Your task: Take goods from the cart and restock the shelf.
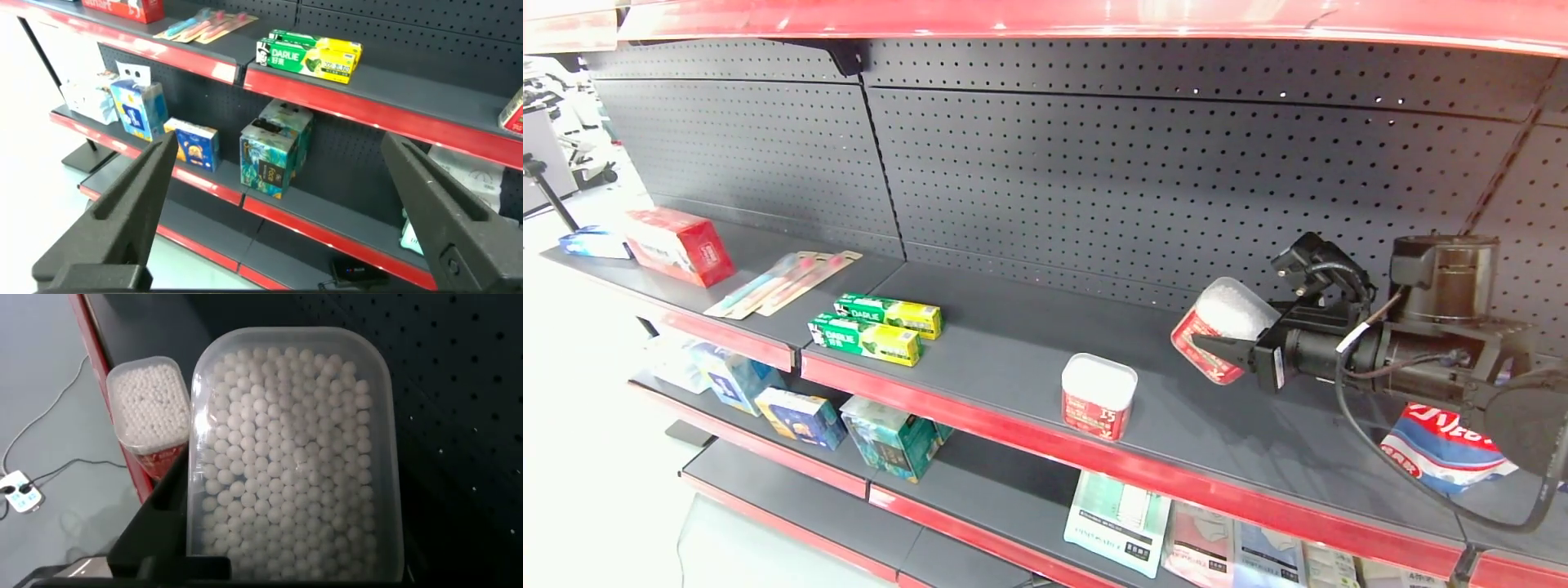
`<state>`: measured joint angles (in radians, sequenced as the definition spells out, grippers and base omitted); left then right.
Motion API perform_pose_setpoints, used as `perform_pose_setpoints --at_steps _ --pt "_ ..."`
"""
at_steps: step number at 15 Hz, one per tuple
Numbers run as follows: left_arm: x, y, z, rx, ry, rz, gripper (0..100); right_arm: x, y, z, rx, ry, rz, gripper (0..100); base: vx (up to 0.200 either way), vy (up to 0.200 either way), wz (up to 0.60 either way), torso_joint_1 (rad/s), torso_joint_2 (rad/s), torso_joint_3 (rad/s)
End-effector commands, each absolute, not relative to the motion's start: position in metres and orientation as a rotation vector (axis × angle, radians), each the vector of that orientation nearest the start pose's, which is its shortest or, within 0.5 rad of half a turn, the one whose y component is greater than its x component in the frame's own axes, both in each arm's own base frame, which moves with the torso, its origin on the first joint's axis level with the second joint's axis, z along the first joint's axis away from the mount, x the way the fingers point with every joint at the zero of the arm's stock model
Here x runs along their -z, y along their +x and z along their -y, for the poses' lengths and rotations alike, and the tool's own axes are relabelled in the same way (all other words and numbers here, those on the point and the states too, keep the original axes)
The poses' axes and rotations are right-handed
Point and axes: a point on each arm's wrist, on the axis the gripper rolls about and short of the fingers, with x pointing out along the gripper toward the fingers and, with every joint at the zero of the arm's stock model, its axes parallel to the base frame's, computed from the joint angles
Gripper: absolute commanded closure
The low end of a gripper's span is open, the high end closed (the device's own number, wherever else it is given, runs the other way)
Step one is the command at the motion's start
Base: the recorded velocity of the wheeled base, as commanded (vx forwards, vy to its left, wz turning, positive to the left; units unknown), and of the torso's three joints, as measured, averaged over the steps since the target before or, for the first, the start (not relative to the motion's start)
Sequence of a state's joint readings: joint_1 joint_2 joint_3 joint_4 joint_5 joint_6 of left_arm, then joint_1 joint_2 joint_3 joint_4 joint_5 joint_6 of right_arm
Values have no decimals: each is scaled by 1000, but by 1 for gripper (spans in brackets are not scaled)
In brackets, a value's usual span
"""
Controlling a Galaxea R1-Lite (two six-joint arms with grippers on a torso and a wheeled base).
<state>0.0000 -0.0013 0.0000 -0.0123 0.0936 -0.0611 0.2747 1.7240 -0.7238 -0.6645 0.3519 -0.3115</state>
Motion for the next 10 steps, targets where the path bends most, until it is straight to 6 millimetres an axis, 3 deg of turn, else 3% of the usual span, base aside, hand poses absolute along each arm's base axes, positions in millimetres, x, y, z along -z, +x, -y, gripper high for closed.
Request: perform_pose_setpoints --at_steps 1,6,10 --pt "-77 -23 -2 -93 -62 15 0 -146 301 -91 -707 -304 -255 100 0 0 0 0 0 0" --pt "-77 -23 -2 -93 -62 15 0 -137 331 -88 -775 -352 -217 100 0 0 0 0 0 0" --pt "-77 -23 -2 -93 -62 15 0 -134 343 -92 -824 -347 -200 100 0 0 0 0 0 0"
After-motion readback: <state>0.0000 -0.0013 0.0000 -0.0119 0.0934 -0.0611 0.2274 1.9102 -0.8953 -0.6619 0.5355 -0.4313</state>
